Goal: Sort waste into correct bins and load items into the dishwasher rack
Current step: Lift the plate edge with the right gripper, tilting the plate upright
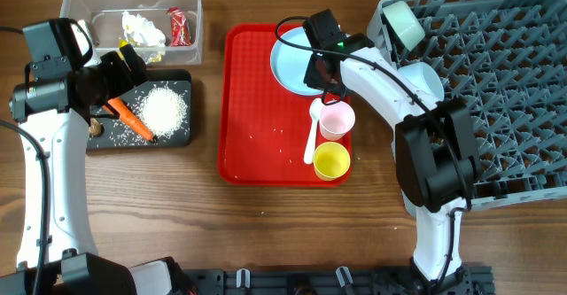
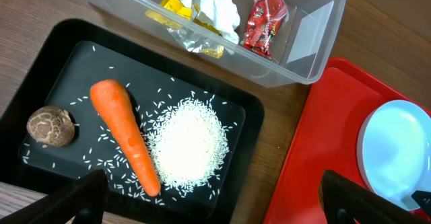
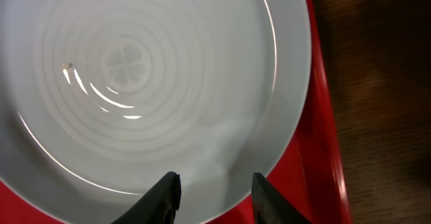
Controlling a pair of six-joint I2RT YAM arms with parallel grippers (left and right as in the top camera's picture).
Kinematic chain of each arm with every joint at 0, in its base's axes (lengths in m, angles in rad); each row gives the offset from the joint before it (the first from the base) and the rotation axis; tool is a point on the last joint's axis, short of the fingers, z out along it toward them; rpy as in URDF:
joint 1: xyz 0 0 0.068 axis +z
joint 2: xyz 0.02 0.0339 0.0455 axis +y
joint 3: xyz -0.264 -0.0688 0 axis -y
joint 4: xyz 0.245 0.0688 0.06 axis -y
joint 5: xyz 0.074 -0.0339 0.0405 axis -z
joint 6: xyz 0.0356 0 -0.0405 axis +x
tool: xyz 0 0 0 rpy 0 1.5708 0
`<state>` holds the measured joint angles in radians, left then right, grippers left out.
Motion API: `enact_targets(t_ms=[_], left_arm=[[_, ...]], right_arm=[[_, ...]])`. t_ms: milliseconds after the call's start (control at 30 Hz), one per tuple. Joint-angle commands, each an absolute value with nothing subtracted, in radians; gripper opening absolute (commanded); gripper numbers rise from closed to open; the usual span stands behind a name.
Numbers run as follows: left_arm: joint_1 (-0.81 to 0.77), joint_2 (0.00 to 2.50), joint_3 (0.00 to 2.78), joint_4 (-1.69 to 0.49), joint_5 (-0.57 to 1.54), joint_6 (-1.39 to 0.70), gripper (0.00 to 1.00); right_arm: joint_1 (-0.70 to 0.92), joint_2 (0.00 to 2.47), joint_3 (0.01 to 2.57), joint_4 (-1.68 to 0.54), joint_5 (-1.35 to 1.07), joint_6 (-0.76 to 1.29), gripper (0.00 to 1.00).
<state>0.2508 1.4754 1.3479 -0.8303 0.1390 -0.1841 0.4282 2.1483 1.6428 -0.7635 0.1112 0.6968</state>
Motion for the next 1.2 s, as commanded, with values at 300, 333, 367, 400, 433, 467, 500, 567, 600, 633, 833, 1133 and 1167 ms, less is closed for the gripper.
enact_targets(t_ms=[300, 333, 367, 400, 433, 467, 500, 567, 600, 633, 833, 1133, 1167], left_arm=[[0.257, 1.479, 1.357, -0.831, 0.137, -0.171, 1.0], [0.257, 1.479, 1.357, -0.83, 0.137, -0.171, 1.0], [0.257, 1.479, 1.357, -0.831, 0.137, -0.171, 1.0], [0.257, 1.479, 1.357, -0.83, 0.137, -0.171, 1.0], [0.257, 1.479, 1.357, -0.831, 0.137, -0.171, 1.0], [0.257, 1.479, 1.357, -0.83, 0.137, -0.171, 1.0], [0.257, 1.479, 1.357, -0.83, 0.137, -0.171, 1.0], [0.257, 1.479, 1.357, -0.83, 0.137, -0.171, 1.0], [0.257, 1.479, 1.357, -0.83, 0.137, -0.171, 1.0], [0.257, 1.479, 1.357, -0.831, 0.137, -0.171, 1.0], [0.257, 1.479, 1.357, -0.83, 0.137, -0.171, 1.0], [0.257, 1.479, 1.357, -0.83, 0.137, -0.171, 1.0], [0.257, 1.479, 1.357, -0.83, 0.137, -0.171, 1.0]], right_arm=[[0.431, 2.177, 1.617, -0.769, 0.073, 0.714, 0.33], [0.431, 2.178, 1.613, -0.767, 0.073, 0.714, 0.33], [0.431, 2.186, 1.613, -0.763, 0.073, 0.714, 0.33], [0.431, 2.189, 1.612, -0.762, 0.073, 0.714, 0.33], [0.431, 2.195, 1.612, -0.758, 0.073, 0.714, 0.33], [0.431, 2.198, 1.612, -0.754, 0.073, 0.713, 0.33], [0.431, 2.203, 1.612, -0.749, 0.073, 0.712, 0.32], [0.431, 2.212, 1.612, -0.738, 0.074, 0.709, 0.31], [0.431, 2.213, 1.612, -0.733, 0.073, 0.707, 0.29], [0.431, 2.22, 1.612, -0.725, 0.073, 0.707, 0.28], [0.431, 2.23, 1.612, -0.714, 0.082, 0.706, 0.21], [0.431, 2.23, 1.612, -0.694, 0.111, 0.625, 0.12], [0.431, 2.23, 1.612, -0.689, 0.111, 0.602, 0.11]])
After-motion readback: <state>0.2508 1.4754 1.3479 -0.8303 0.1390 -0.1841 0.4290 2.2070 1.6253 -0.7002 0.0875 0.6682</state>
